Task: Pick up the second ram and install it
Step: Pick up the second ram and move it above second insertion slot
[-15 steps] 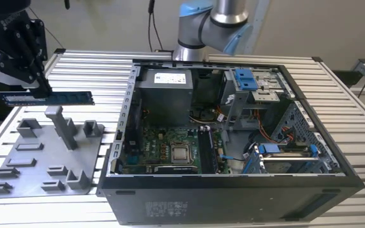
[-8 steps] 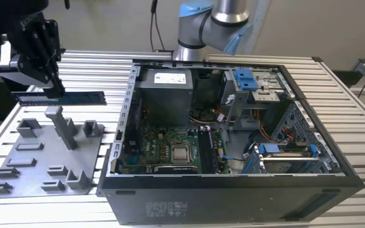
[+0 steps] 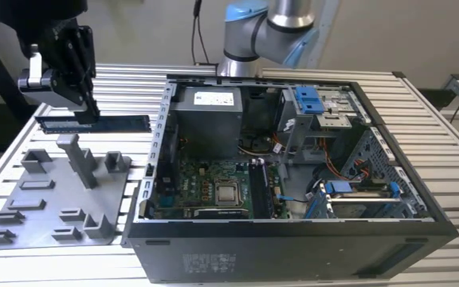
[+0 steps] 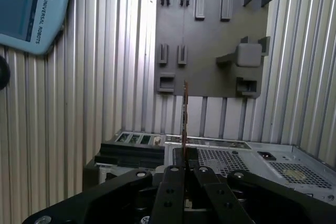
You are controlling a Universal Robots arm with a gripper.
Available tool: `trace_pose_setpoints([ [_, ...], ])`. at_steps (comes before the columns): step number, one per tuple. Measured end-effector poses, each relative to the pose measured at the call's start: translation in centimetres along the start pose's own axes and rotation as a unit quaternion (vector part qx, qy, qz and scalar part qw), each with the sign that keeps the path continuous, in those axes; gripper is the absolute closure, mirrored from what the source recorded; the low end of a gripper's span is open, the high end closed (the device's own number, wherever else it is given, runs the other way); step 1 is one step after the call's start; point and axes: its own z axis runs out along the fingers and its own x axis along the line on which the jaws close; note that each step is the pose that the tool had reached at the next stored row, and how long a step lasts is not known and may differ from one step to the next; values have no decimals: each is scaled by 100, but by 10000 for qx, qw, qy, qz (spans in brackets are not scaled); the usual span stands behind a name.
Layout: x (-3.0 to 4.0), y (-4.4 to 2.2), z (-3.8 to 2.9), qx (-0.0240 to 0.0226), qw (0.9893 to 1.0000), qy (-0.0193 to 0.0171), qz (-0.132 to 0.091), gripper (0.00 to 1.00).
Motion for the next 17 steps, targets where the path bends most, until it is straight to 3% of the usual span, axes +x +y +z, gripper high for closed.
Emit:
trace_pose_setpoints([
  [17,45,-484,13,-1,10000,-1,-17,87],
])
